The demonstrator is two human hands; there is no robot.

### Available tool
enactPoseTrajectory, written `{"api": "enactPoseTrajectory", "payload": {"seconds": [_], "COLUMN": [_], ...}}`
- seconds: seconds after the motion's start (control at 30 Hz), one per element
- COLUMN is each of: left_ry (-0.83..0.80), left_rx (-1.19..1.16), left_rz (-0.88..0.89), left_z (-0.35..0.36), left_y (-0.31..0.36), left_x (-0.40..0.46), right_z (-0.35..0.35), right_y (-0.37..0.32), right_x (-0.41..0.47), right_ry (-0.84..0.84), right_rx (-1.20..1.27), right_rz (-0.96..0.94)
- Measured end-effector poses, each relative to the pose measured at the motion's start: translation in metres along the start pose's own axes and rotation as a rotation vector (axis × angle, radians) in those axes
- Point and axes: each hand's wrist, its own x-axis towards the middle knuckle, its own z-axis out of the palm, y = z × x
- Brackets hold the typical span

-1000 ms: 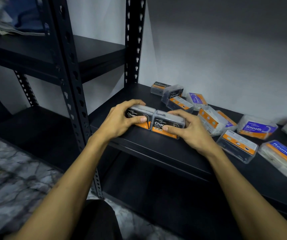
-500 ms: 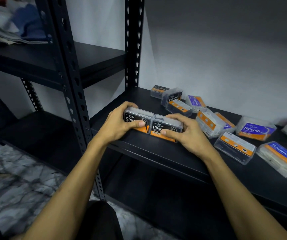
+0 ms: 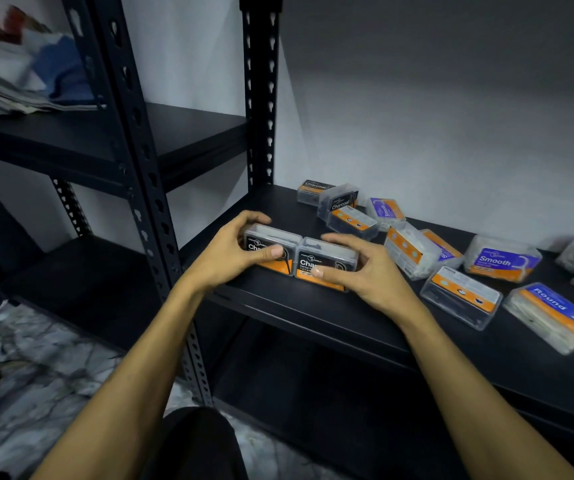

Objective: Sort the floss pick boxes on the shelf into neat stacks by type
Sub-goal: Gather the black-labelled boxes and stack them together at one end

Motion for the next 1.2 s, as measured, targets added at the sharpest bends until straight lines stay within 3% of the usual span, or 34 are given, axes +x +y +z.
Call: {"api": "enactPoseTrajectory", "payload": {"seconds": [0.13,0.2,0.33,0.47,0.67,0.97,1.2], "left_ry": [0.068,0.086,-0.051,-0.242,-0.351,-0.300,-0.373], "left_rx": [-0.153,-0.125,0.079,0.309,0.597,0.632,0.516], "left_rz": [-0.068,-0.059,-0.005,-0.014,-0.058,0.012,-0.015], "left_z": [-0.009,-0.013,-0.009,0.013,0.053,0.055,0.003], "left_y": [0.012,0.027,0.064,0.079,0.066,0.047,0.029], "left_x": [0.003,0.013,0.058,0.114,0.173,0.198,0.171], "right_z": [-0.017,-0.028,-0.041,-0.038,-0.028,-0.034,-0.036], "right_y": [0.000,0.002,0.016,0.027,0.044,0.046,0.045], "right_x": [0.010,0.019,0.044,0.069,0.079,0.080,0.080], "right_ry": [0.228,0.306,0.209,0.132,0.089,0.060,0.050], "right_rx": [0.180,0.117,-0.320,-0.505,-0.850,-0.785,-0.674], "right_rz": [0.051,0.069,0.058,0.108,0.009,-0.122,-0.049]}}
